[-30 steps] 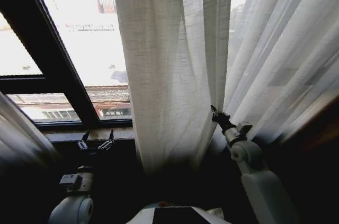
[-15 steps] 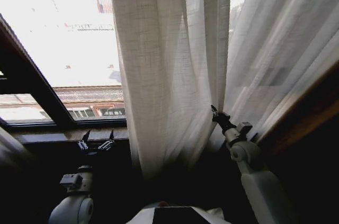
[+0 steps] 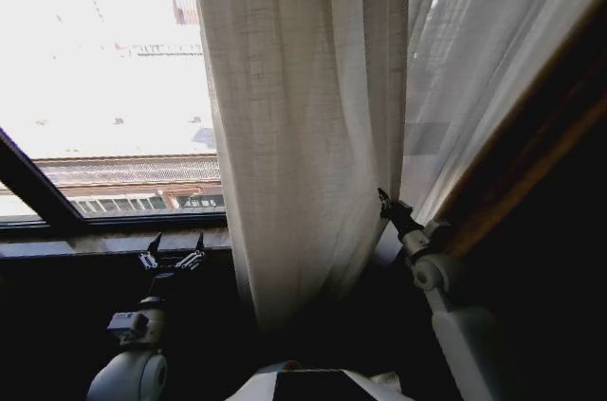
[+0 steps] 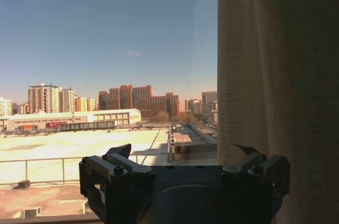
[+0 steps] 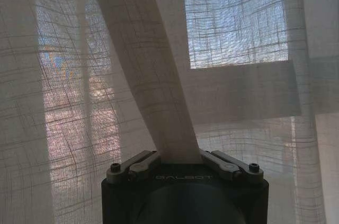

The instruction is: Open the curtains by pulling them apart, changing their state from closed to fully open.

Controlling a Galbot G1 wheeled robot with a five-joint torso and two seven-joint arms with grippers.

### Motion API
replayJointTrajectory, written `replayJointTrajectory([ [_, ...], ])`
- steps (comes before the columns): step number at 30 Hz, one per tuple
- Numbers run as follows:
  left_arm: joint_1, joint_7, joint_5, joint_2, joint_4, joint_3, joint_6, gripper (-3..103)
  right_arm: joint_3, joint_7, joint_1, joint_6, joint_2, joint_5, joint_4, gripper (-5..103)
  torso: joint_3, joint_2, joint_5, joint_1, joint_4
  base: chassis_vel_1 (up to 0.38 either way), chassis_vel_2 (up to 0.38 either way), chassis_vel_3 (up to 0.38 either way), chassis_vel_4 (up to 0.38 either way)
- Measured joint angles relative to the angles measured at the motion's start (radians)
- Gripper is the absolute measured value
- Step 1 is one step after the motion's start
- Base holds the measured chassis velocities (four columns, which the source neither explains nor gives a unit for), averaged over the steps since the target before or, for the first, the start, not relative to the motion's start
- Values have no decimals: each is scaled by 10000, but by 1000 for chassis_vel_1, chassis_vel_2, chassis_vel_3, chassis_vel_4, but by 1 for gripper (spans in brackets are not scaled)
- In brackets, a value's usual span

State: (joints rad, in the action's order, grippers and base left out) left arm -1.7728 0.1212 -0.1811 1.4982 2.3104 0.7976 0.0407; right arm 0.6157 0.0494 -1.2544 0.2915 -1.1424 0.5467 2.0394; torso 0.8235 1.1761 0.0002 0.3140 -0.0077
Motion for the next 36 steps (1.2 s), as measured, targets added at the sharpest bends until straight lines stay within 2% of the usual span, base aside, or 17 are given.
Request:
replayJointTrajectory([
  [6, 6, 13, 18, 20, 4, -24, 3, 100, -13, -5, -2, -277, 4, -277, -123, 0, 0, -1, -2, 0, 0, -356, -358, 349, 359],
  [13, -17, 60, 24, 24, -4, -26, 47, 100, -62, 2, -4, -460, -35, -533, -280, 0, 2, -2, 6, 1, -3, -190, -189, 230, 173],
  [16, -17, 62, 26, 28, -20, -23, 64, 100, -72, 5, -3, -459, -35, -534, -296, 0, 1, -1, 4, 0, 2, 0, 0, 0, 0],
  [18, -15, 62, 28, 30, -36, -21, 71, 100, -76, 5, -4, -459, -30, -534, -299, 0, 0, 0, -11, -1, 2, 21, 28, -20, -9],
  [28, -24, 67, 28, 17, -37, -18, 75, 100, -79, 9, -17, -459, -52, -532, -320, 0, 1, -1, 7, -2, 0, 24, 24, -24, -18],
  [36, -10, 77, 27, 4, -38, -18, 76, 100, -87, 17, -23, -459, -77, -533, -320, 0, 0, -1, -3, -2, 0, 0, 0, 0, 0],
])
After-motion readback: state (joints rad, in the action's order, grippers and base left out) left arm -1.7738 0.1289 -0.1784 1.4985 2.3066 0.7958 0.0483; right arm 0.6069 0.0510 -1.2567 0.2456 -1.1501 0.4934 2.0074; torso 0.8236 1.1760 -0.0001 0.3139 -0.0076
